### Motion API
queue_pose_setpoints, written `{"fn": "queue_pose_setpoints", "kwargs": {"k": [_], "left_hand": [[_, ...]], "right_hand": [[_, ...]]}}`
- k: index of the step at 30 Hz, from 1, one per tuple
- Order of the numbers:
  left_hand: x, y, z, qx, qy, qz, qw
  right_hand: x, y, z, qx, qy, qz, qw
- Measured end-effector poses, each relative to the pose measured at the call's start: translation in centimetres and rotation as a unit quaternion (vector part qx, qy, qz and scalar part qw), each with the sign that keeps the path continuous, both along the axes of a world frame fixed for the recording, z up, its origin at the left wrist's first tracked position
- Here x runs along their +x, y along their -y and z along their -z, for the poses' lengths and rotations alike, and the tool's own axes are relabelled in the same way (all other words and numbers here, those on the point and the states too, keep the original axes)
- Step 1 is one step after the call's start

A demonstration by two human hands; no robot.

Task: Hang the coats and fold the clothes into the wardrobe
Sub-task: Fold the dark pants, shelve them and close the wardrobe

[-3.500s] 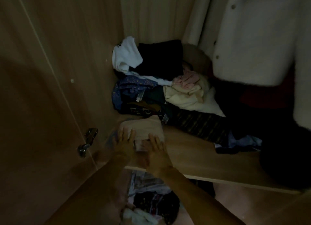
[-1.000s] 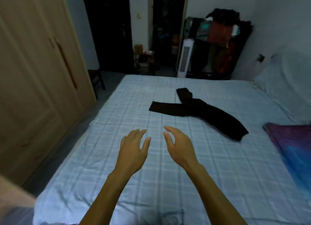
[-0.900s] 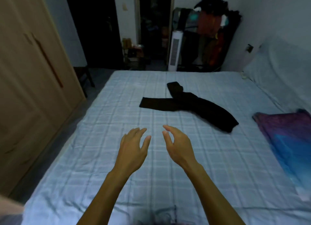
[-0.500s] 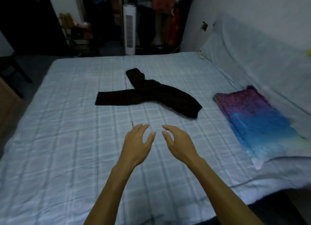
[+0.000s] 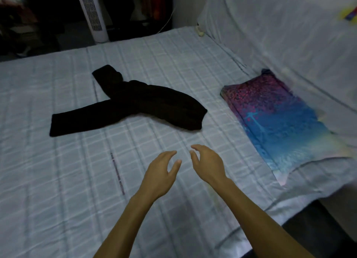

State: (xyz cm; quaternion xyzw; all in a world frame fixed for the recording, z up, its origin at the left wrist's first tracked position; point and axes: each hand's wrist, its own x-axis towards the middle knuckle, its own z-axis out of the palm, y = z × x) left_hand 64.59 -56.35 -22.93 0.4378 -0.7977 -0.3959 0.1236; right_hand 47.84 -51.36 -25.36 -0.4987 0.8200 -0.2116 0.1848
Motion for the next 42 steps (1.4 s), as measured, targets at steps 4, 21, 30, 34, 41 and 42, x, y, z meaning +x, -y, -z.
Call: {"fn": "queue_pose_setpoints", "kwargs": {"k": [4, 21, 30, 34, 41, 42], "left_hand": [[-6.8, 4.2, 3.6, 0.014, 0.046, 0.006, 0.999], [-16.8, 16.5, 17.3, -0.003, 0.133, -0.003, 0.991], [-14.9, 18.6, 15.2, -0.063, 0.147, -0.003, 0.987], [-14.4, 18.8, 11.4, -0.105, 0.145, 0.003, 0.984], [-12.1, 18.6, 0.1, -0.199, 0.224, 0.023, 0.954], [-11.6, 18.5, -2.4, -0.211, 0.204, 0.009, 0.956]], "right_hand": [[-7.1, 5.3, 6.4, 0.051, 0.045, 0.01, 0.998], [-20.7, 28.1, 27.5, 0.148, 0.126, 0.06, 0.979], [-20.8, 27.2, 26.4, 0.21, 0.112, 0.073, 0.968], [-16.9, 25.5, 20.2, 0.076, 0.053, -0.03, 0.995], [-10.9, 23.5, -0.3, -0.083, -0.024, -0.289, 0.953], [-9.7, 23.1, -3.8, -0.099, -0.037, -0.308, 0.946]]}}
